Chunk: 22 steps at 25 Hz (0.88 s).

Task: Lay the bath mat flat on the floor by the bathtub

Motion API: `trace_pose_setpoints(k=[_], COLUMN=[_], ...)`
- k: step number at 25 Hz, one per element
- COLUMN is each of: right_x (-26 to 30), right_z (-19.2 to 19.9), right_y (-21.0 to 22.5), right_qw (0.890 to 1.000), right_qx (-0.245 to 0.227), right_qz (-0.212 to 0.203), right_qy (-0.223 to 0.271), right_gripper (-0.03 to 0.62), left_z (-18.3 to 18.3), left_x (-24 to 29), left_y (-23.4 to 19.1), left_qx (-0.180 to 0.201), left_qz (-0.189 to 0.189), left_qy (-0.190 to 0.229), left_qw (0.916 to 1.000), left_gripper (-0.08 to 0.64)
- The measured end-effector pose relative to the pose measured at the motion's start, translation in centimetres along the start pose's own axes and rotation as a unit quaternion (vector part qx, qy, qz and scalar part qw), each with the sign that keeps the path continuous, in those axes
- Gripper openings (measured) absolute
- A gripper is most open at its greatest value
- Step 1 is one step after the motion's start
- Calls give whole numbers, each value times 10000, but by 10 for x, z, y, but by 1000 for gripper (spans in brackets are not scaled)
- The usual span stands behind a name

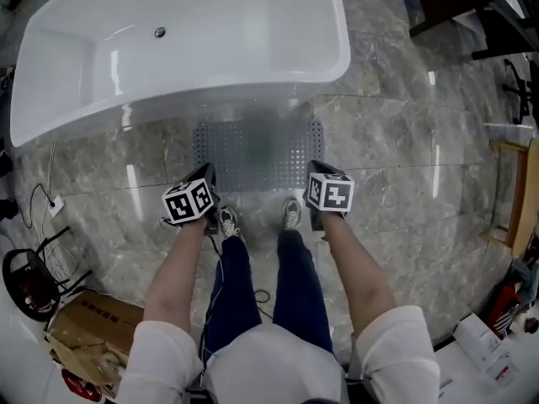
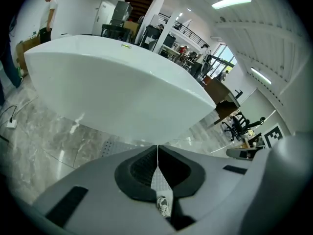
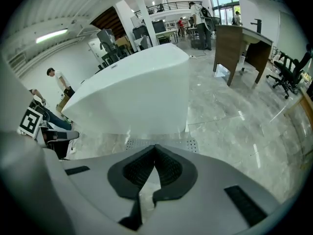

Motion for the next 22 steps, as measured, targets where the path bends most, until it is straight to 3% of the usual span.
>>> trace_pose_setpoints(k=[6,10,22], right_x=[-45,-78,-186], right_z=[-12,-19,-34], right_y=[-25,-44,-95], right_qw=[9997,9993,9918], right_qx=[8,-10,-543], right_qz=[-21,-101,-503], right_qy=[223,368,1044], right_gripper=[31,31,31], left_z=[-22,-33,-37], left_x=[-49,-82,-181], left_y=[21,34,67], left_qx=[121,-71,178], left_qz=[185,321,407], left_qy=[303,511,1103], left_qw=[9993,9982,9929], left_gripper=[38,38,38])
Point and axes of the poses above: the fingertips, and each gripper's own axes: x forward along the fingers, y to its right, z out of its underside, the point moved 6 cm from there along -x, backward along the fingers, and after that the axes turned 4 degrees about -z, right-handed, at the moved point
